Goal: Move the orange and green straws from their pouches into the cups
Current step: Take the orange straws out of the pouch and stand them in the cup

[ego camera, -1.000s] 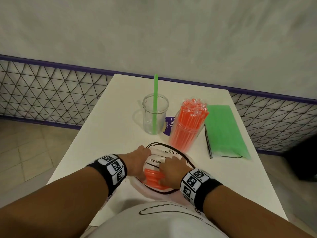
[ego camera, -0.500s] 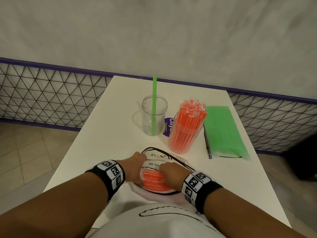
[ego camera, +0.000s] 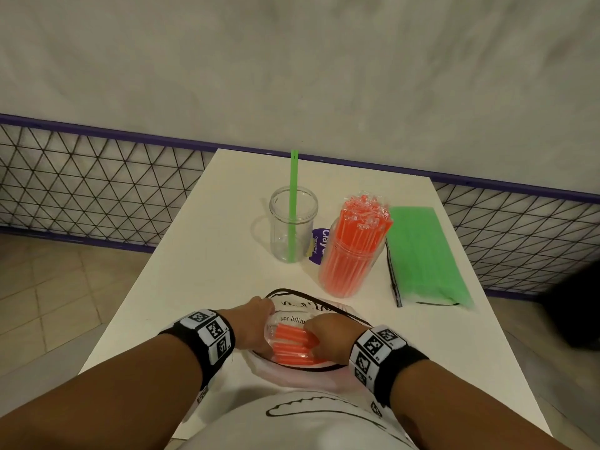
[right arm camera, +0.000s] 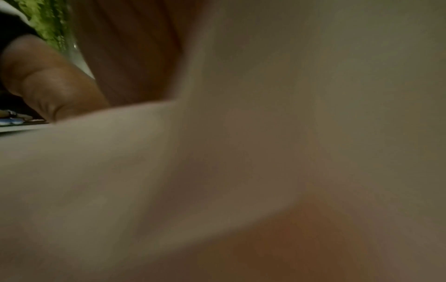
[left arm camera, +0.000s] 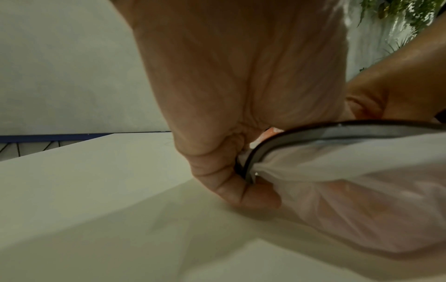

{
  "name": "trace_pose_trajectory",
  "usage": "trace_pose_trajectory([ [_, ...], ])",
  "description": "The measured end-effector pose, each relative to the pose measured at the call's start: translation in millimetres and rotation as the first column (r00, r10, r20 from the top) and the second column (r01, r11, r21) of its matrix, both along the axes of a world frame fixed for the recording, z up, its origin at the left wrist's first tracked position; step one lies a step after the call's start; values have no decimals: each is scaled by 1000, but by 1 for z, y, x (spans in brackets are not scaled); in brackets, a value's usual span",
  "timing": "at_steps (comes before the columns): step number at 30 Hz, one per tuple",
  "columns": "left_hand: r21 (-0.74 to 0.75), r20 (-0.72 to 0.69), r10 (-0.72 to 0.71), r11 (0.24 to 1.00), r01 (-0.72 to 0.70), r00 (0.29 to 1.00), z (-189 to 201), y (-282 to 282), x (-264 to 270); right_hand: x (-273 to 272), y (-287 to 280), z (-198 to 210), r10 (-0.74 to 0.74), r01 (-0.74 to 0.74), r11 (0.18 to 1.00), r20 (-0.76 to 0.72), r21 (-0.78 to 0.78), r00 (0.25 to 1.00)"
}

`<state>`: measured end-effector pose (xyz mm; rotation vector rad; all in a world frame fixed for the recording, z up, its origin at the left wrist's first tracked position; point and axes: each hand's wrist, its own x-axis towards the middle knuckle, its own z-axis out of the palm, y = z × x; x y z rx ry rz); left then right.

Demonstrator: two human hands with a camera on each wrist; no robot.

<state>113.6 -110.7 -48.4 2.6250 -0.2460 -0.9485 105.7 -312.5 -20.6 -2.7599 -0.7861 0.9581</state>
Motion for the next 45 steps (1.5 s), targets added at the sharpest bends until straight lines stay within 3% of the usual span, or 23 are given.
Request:
trace_pose_trajectory([
  [3,11,9,-3,1000,3,1000,0,-1,0,-2,0,-1,14,-14,1000,15,-16,1000],
  [8,51,-8,-15,999,16,1000,-1,2,1,-1,-3,17,-101,86,977,69,197,992],
  [11,137,-71,-104,984,113,992,12,1,6,6,-7,38,-207,195,906,-11,375,978],
  [14,179,-200,-165,963,202,966,47,-1,17,7,-13,71,-330,357,784,-147,509,933],
  [16,147,-179,-164,971,191,970,75,-3,28,5,-21,102,-413,434,651,-189,622,891],
  [19,-31,14,-54,998,55,998,110,-15,46,4,-40,147,-549,487,274,-281,829,787],
  [21,-209,136,58,977,-29,989,124,-31,58,9,-55,170,-650,431,38,-306,902,696],
  [23,-340,200,132,939,-57,971,135,-52,70,20,-69,182,-771,347,-46,-254,937,584],
  [26,-456,213,196,887,-80,957,142,-85,85,37,-74,184,-874,322,-62,-207,945,440],
  [30,-503,231,213,861,-71,949,137,-113,98,54,-64,172,-905,370,-56,-203,928,373],
  [34,-524,240,230,849,-74,943,127,-116,103,65,-61,163,-920,292,-147,-240,945,311],
  [39,-434,337,218,900,-54,916,127,-112,99,68,-60,163,-900,154,-304,-336,940,278],
  [41,-404,358,206,914,-48,911,127,-114,98,71,-57,159,-913,128,-288,-313,949,263],
  [45,-418,359,215,907,-49,908,130,-115,94,69,-46,139,-960,120,-128,-154,984,235],
])
